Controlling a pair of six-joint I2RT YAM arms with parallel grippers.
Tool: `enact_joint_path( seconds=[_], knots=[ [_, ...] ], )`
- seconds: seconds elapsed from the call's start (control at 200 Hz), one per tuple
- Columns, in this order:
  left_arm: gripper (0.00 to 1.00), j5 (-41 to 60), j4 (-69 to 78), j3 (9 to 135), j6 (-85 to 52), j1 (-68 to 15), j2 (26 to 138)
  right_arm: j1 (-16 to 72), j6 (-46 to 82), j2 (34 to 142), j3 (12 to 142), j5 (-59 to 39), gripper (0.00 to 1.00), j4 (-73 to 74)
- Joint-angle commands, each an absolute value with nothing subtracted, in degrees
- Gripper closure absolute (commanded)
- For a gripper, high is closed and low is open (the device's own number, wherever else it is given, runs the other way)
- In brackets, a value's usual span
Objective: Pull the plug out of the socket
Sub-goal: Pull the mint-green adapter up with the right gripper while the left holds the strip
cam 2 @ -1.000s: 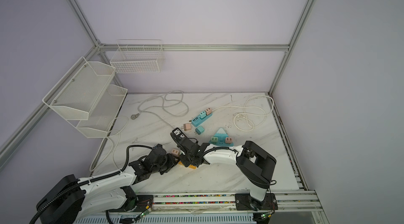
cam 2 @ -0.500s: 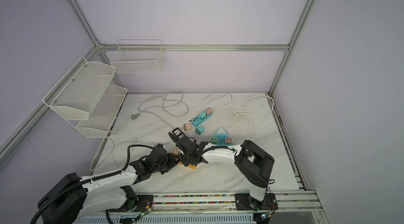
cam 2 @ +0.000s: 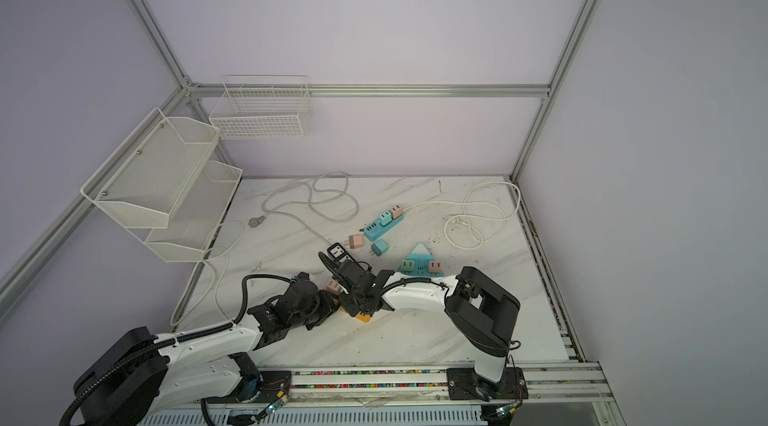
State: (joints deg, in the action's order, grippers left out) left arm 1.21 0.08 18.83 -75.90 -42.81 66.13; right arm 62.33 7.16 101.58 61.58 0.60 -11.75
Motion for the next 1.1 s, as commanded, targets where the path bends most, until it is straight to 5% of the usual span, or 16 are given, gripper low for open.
enact_joint_path(
  seconds=[0.0,1.095],
  knots=[
    [0.62,0.7,-6.8,16.0,-75.7,-43.0,68.5,63.1,8.5,102.6,60.0,-1.9,0.76,-9.3],
    [0.70,-1.8,-10.5,14.4,-78.1,-43.0,70.8,62.9,2.1,98.1,61.2,-0.2,0.88,-10.9]
  ],
)
